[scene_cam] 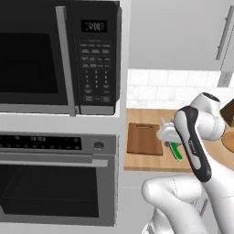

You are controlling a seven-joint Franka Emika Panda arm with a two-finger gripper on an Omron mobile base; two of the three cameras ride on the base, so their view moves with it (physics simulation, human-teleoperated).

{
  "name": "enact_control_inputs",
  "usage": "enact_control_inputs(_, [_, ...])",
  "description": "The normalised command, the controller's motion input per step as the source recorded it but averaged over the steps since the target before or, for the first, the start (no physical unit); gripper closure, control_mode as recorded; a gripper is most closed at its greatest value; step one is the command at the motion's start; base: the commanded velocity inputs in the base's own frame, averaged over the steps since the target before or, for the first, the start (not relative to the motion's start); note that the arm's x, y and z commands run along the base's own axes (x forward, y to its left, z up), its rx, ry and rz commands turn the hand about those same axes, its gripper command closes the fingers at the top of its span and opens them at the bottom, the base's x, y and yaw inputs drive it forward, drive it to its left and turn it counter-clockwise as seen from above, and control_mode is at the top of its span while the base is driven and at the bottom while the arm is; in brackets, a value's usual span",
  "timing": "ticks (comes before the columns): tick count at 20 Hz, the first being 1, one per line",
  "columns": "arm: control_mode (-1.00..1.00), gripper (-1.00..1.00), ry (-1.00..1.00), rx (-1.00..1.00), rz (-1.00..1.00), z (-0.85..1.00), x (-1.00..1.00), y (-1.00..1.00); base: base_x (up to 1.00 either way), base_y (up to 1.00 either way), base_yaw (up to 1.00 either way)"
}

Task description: Pick up the knife from the drawer and place it on the cutting board. Then place the meat from the plate to the cutting board.

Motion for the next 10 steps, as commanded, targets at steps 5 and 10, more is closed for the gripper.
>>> enact_control_inputs(5, [-1.00,1.00,0.08,0.04,-0.04,-0.01,0.65,0.00,0.00,0.00,0.00])
enact_control_inputs(10, [-1.00,1.00,0.03,0.00,-0.02,-0.15,0.57,0.00,0.00,0.00,0.00])
